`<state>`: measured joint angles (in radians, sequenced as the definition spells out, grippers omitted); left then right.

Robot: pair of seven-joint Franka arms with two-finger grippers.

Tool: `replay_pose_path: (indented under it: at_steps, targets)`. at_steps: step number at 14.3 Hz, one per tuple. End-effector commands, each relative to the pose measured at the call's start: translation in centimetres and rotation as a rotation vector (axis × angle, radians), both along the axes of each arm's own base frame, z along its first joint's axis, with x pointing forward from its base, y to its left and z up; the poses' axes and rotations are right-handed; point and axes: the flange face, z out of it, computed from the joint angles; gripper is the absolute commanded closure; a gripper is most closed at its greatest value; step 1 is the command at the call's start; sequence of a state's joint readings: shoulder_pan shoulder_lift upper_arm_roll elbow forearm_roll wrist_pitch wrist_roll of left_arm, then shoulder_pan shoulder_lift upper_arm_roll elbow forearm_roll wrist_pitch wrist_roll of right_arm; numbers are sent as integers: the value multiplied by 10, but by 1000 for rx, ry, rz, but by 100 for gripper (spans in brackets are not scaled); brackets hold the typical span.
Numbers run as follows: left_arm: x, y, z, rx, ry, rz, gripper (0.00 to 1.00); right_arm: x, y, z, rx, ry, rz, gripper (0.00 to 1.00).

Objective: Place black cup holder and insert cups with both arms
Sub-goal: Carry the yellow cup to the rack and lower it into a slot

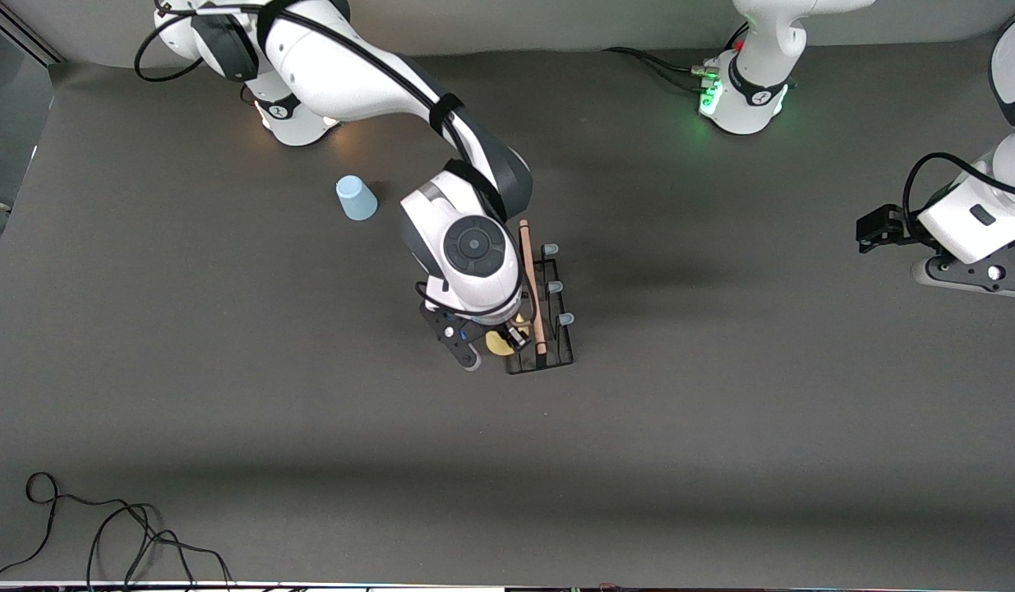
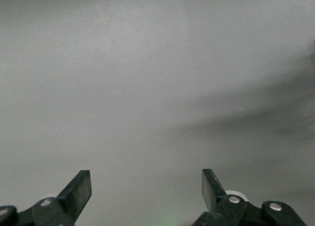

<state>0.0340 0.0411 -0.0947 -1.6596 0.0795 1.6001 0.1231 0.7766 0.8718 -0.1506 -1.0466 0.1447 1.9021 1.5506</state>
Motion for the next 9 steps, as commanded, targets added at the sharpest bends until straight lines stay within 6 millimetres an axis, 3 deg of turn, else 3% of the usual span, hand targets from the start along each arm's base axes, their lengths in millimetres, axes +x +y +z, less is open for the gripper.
replay_pose_path:
  at_steps: [1,3,5,9]
  targets:
    - [-1,-1,5,-11,-7,-6,0,4,1,11,41,-3,-30,0]
    - [-1,-1,5,-13,-9,6,0,4,-2,28,43,-3,-29,0]
    - [-1,1,4,-47,-2,40,0,2,-9,64,44,-5,-28,0]
    - [-1,7,4,-68,1,80,0,-21,-33,171,62,-5,74,0]
